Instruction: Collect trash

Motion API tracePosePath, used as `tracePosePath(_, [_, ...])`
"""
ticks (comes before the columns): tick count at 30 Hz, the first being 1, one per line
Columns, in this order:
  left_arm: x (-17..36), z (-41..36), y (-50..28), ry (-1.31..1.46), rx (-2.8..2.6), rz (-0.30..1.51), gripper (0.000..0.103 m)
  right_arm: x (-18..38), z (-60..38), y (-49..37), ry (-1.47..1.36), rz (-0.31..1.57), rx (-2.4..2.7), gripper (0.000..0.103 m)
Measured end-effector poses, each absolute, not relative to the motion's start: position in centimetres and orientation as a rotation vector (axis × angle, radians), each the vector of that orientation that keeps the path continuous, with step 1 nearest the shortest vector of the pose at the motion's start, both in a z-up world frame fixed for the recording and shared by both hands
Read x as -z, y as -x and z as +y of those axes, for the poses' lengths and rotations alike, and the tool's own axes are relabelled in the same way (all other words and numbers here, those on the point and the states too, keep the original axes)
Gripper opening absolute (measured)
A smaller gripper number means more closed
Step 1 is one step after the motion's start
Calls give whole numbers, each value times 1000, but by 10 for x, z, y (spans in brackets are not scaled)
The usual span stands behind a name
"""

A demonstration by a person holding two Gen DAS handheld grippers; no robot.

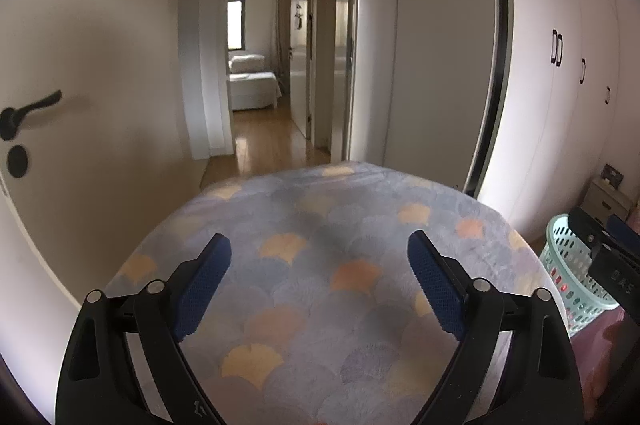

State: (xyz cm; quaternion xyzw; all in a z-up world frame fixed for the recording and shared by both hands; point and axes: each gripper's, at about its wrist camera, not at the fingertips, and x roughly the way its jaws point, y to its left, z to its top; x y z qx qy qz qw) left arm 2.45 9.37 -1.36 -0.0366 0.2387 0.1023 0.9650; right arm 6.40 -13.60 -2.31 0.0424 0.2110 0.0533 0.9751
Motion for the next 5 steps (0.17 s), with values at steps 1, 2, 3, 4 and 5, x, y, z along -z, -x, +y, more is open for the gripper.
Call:
tracePosePath(1, [16,96,-24,77,-208,486,91,24,-132,-65,-84,428,-114,87])
tracePosePath(2, [19,99,-24,81,-216,489,91,24,-128,-66,-79,431,-120,87])
tracePosePath(3, [22,100,-24,84,-221,491,91,26,-120,-69,-63,438,-124,87])
tracePosePath(4, [26,103,-24,91,-232,496,91,27,-115,-70,-49,440,-128,87])
tracePosePath(5, [30,107,-24,96,-245,501,91,28,-109,-72,-34,441,-135,87])
